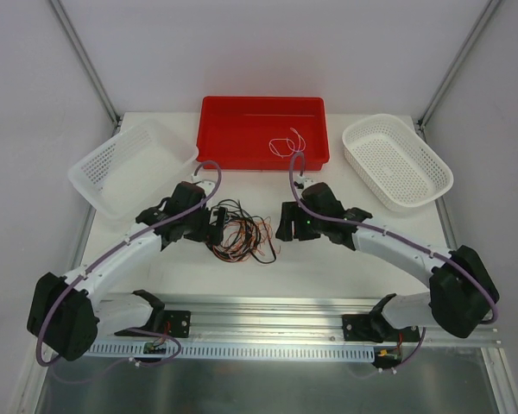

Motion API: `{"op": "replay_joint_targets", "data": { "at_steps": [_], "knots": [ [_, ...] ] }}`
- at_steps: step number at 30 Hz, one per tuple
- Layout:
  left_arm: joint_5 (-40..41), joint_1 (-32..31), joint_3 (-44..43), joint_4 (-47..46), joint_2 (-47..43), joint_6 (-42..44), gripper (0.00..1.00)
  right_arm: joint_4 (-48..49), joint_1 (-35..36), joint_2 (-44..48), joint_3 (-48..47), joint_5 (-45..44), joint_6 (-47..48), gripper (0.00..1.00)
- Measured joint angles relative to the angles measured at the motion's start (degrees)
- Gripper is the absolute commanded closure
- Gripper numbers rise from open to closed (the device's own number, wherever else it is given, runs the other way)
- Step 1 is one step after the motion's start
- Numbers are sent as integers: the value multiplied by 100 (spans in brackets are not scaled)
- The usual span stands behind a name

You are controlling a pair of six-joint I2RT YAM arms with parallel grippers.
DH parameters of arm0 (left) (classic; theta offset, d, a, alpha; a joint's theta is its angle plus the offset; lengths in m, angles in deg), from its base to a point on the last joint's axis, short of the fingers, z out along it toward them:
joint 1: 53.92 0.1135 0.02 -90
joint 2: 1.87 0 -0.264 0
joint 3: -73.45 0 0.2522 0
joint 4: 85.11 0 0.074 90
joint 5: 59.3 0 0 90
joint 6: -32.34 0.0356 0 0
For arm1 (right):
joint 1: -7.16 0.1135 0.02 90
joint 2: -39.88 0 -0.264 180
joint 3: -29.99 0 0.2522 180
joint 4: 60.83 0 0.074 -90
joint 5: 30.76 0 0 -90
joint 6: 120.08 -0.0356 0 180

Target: Untangle the cables

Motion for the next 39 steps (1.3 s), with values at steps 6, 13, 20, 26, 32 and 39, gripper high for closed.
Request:
{"op": "replay_joint_targets", "data": {
  "at_steps": [6,13,20,26,32,39],
  "knots": [
    [-33,0,-42,-9,308,-7,6,520,308,-83,577,-61,-433,42],
    [-61,0,-120,-15,756,-87,5,1115,612,-706,586,-85,-485,50],
    [-164,0,-284,-37,1246,-129,6,1246,673,-1189,568,-208,-385,88],
    [-184,0,-310,-37,1561,-149,6,544,728,-669,376,-601,13,99],
    [-181,0,-315,-37,1628,-151,5,-743,730,769,-369,-1123,636,99],
    [-181,0,-356,-22,1751,-151,5,-2151,734,1943,-2131,-1644,1368,99]
  ]
}}
